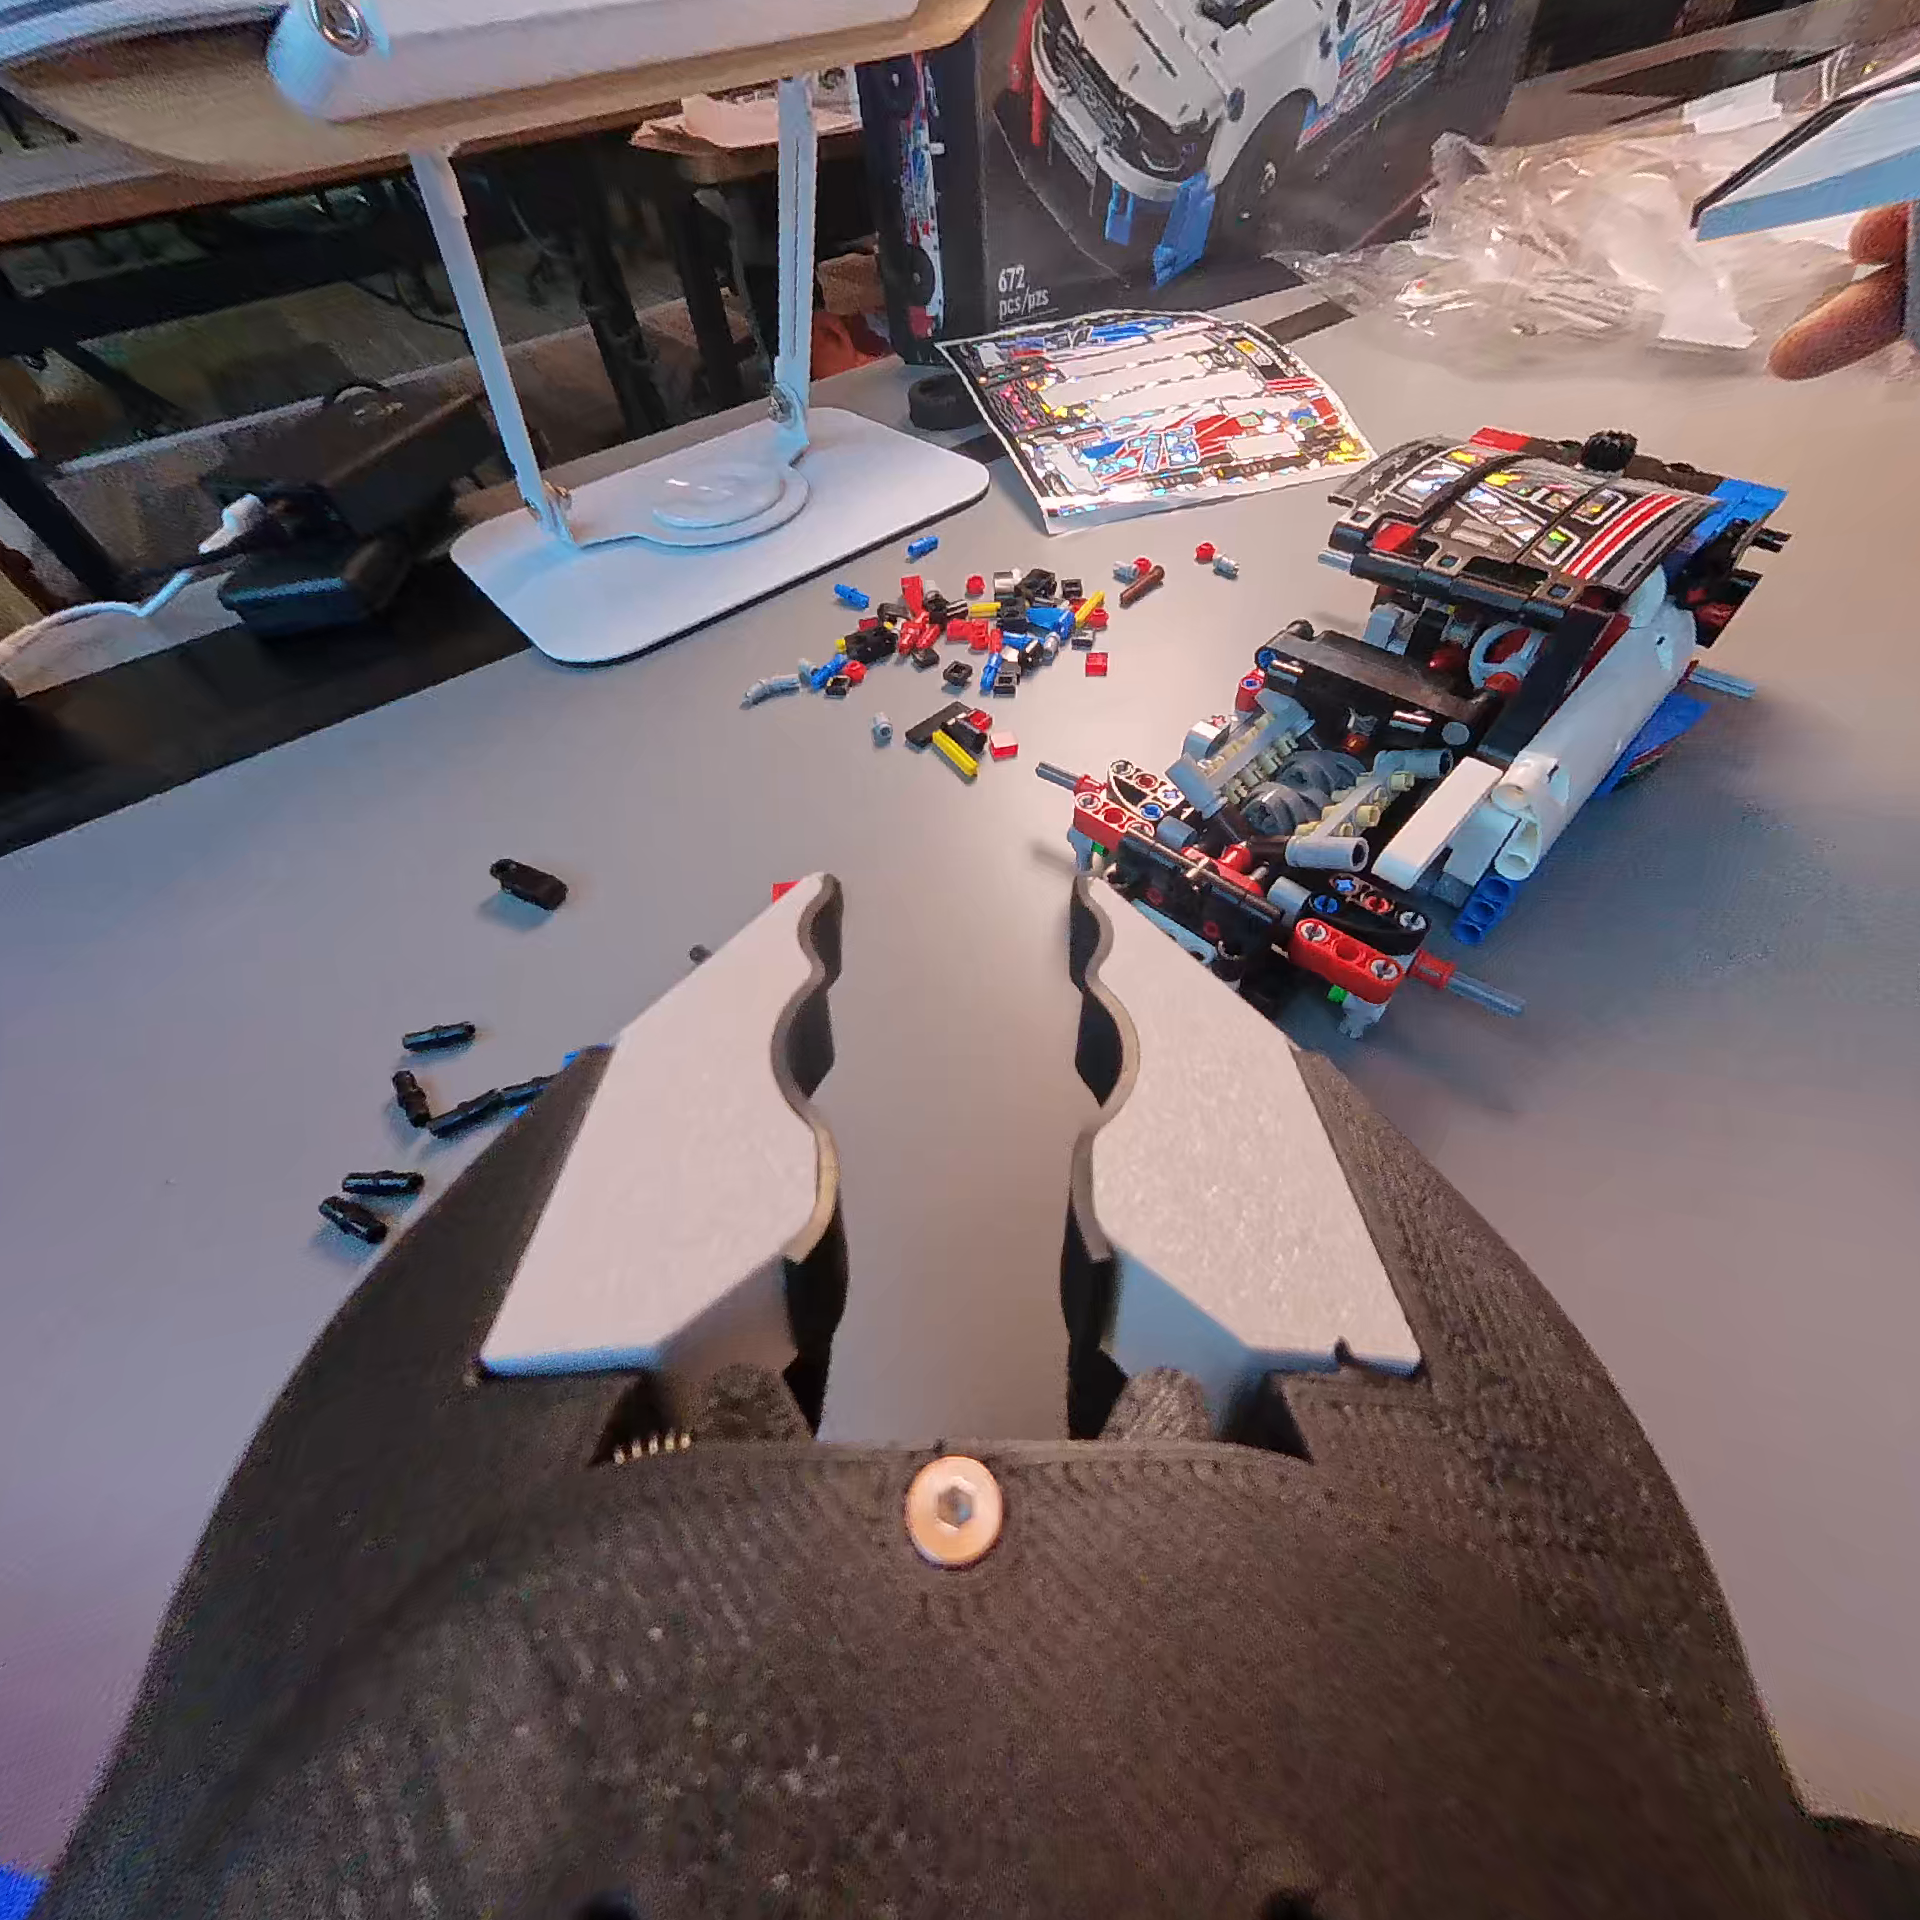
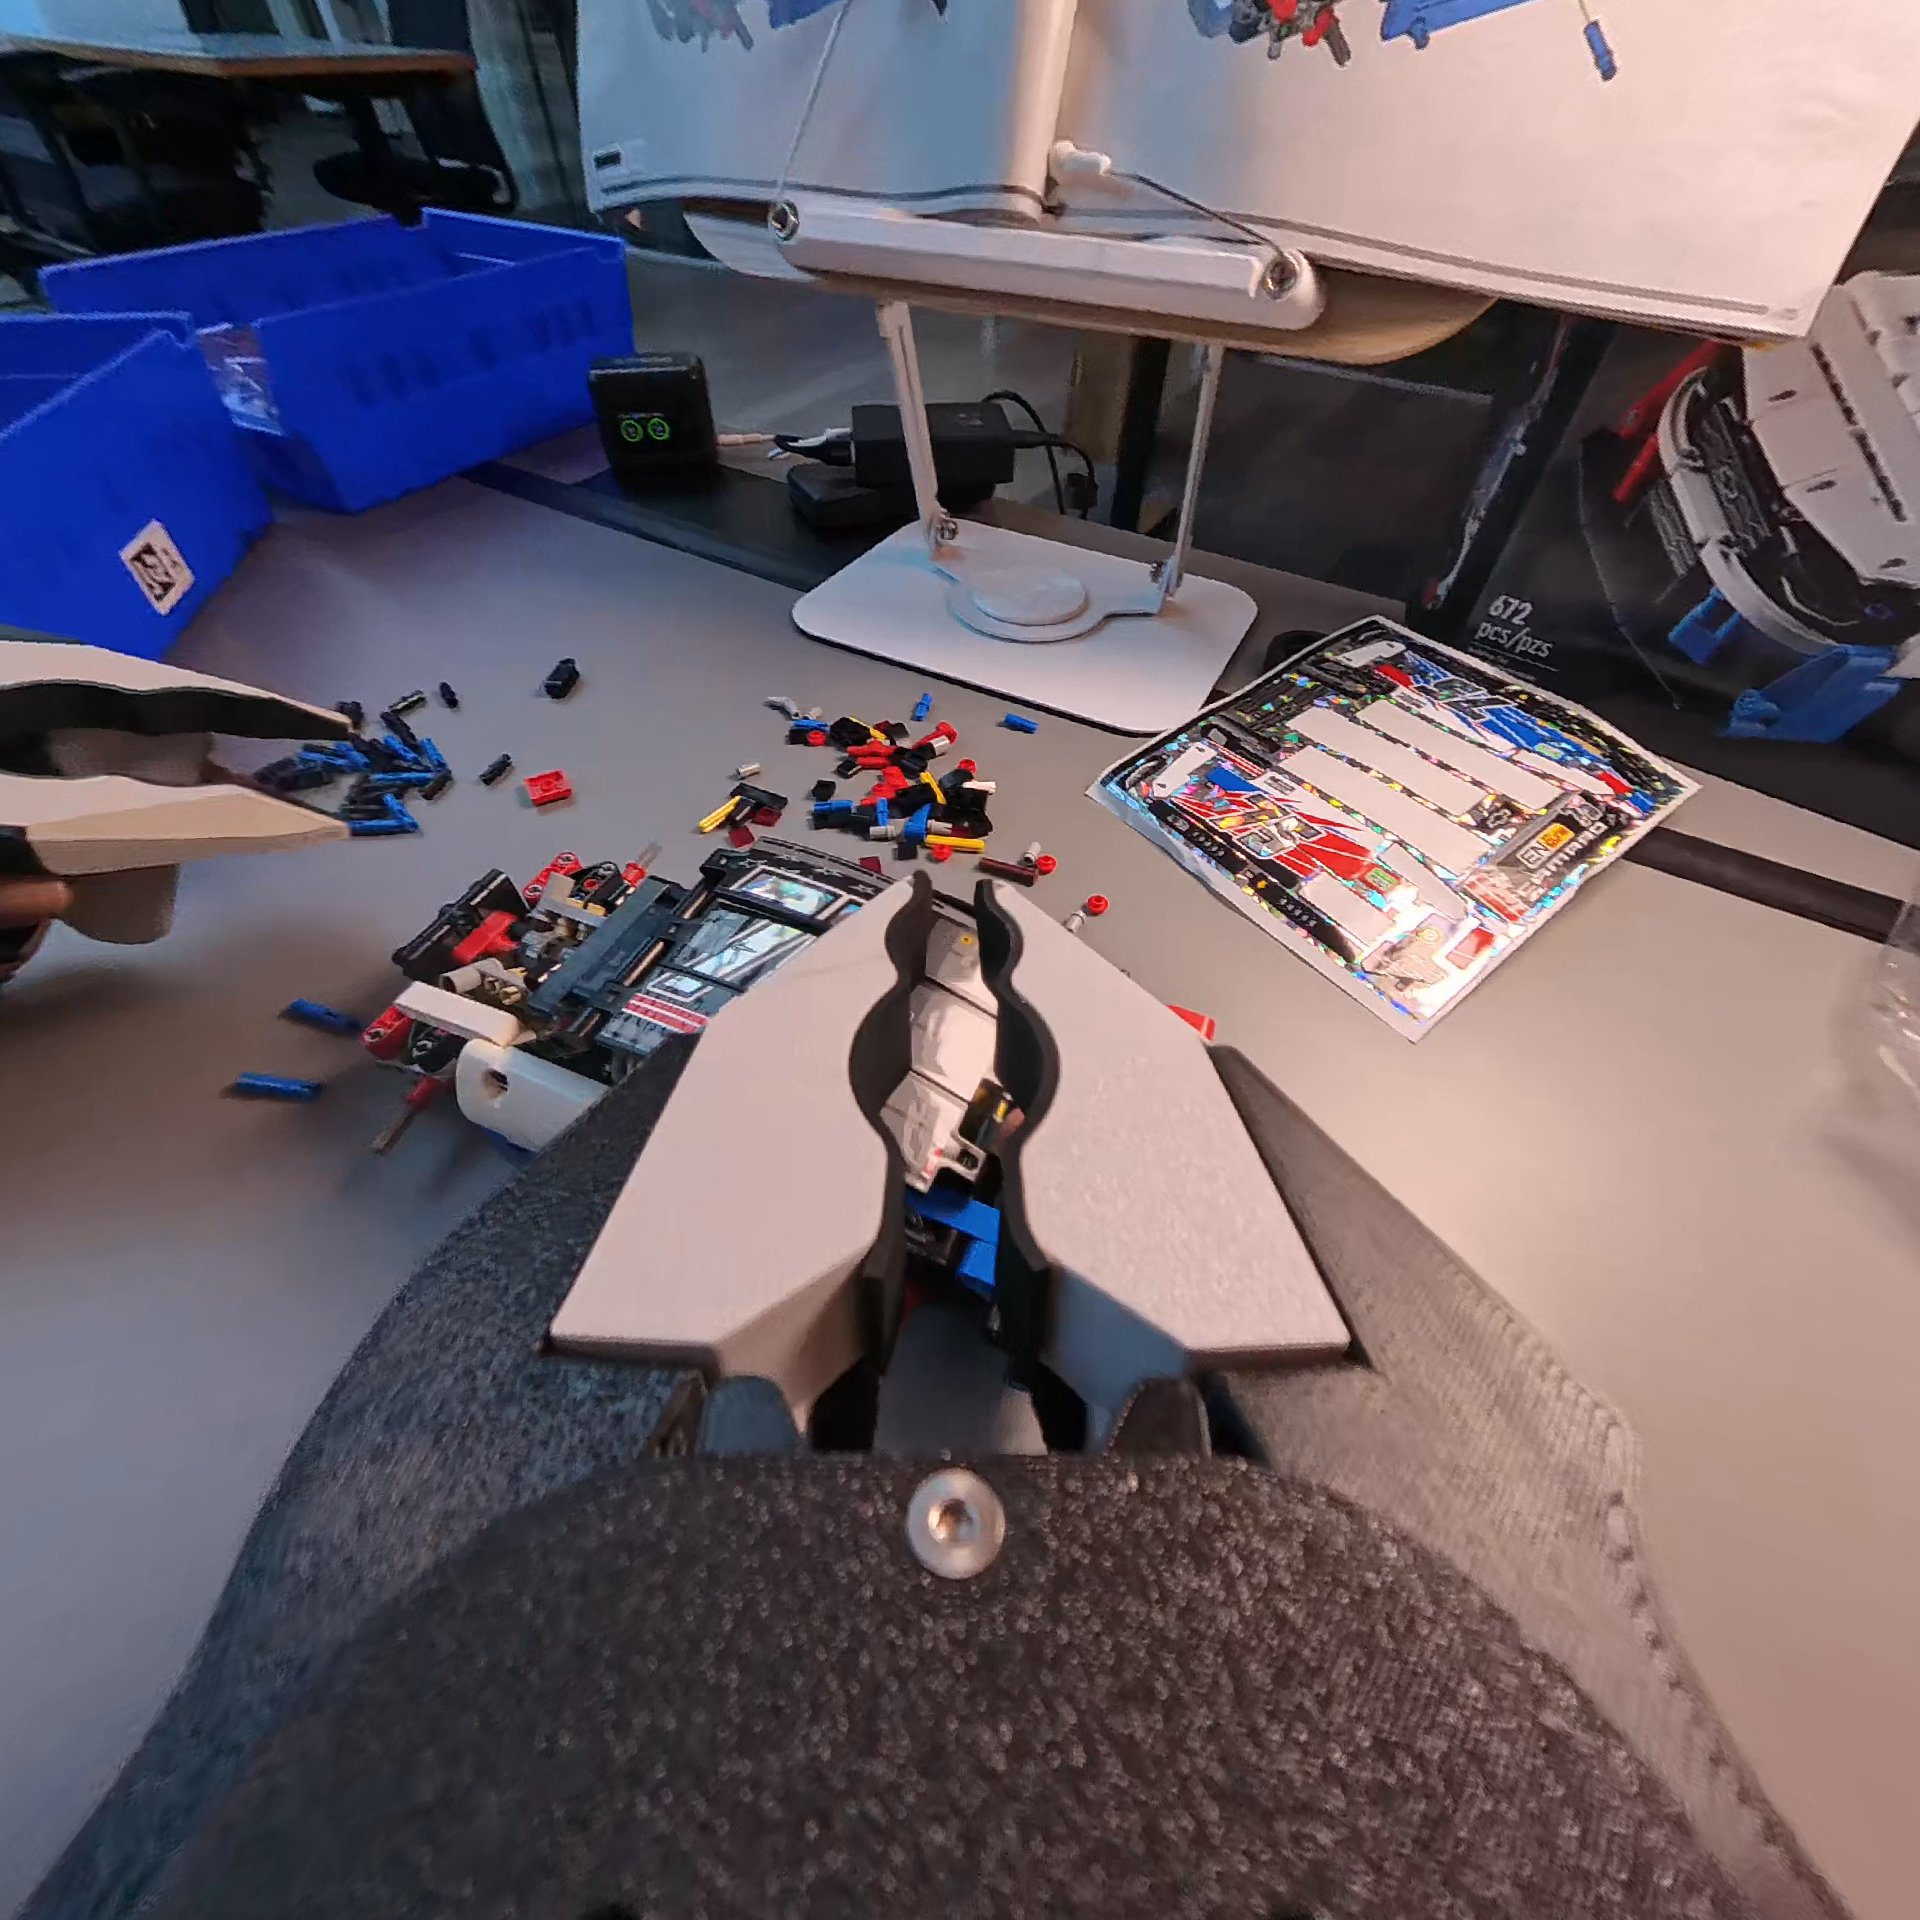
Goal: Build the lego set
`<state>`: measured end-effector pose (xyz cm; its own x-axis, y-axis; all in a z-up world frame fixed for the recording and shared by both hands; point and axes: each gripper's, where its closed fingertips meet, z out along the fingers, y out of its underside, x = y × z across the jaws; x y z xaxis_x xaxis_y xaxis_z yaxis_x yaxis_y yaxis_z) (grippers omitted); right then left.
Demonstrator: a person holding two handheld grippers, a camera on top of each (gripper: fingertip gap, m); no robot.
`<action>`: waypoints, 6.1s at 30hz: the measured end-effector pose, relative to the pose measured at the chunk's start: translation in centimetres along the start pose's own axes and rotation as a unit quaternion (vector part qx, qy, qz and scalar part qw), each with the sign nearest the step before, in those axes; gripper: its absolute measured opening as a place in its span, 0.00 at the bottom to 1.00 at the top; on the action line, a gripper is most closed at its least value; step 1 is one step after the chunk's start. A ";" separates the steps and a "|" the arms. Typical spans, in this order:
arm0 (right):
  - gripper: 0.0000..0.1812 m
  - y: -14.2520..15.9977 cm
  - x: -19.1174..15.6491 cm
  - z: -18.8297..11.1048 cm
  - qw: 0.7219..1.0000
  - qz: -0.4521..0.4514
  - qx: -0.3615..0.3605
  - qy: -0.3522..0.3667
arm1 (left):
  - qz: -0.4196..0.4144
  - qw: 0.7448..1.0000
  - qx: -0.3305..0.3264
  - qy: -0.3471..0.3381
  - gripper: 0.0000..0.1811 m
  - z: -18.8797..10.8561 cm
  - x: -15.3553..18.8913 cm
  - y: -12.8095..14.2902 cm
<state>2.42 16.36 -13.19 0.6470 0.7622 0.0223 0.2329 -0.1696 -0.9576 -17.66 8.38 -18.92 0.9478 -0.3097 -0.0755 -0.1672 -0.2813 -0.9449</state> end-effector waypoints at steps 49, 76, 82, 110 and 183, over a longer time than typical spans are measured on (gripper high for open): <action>0.19 -1.5 -24.4 -7.6 0.943 0.016 -0.078 -0.324 | -0.037 0.996 0.026 -0.079 0.34 -5.1 -1.6 0.9; 0.31 -13.3 -30.0 -11.1 0.865 0.104 -0.077 -0.485 | -0.078 0.993 0.029 -0.080 0.29 -5.0 -2.4 1.0; 0.29 -5.7 -13.2 -4.3 0.966 0.059 0.002 -0.253 | -0.038 0.999 -0.010 -0.013 0.31 -4.0 0.0 1.3; 0.29 4.4 -0.2 -1.3 0.985 -0.140 0.002 -0.103 | 0.016 0.967 -0.087 0.241 0.02 -1.3 4.7 2.5; 0.00 0.7 -12.5 -6.3 0.887 0.142 0.029 -0.438 | -0.123 0.878 0.054 0.459 0.07 -2.5 18.6 -5.8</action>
<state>-0.93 2.78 -12.37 -0.1440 0.8915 -0.4295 0.0960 -0.4194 -0.9027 0.24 1.94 -14.07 0.3251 -0.8672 0.3771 0.0856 -0.3702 -0.9250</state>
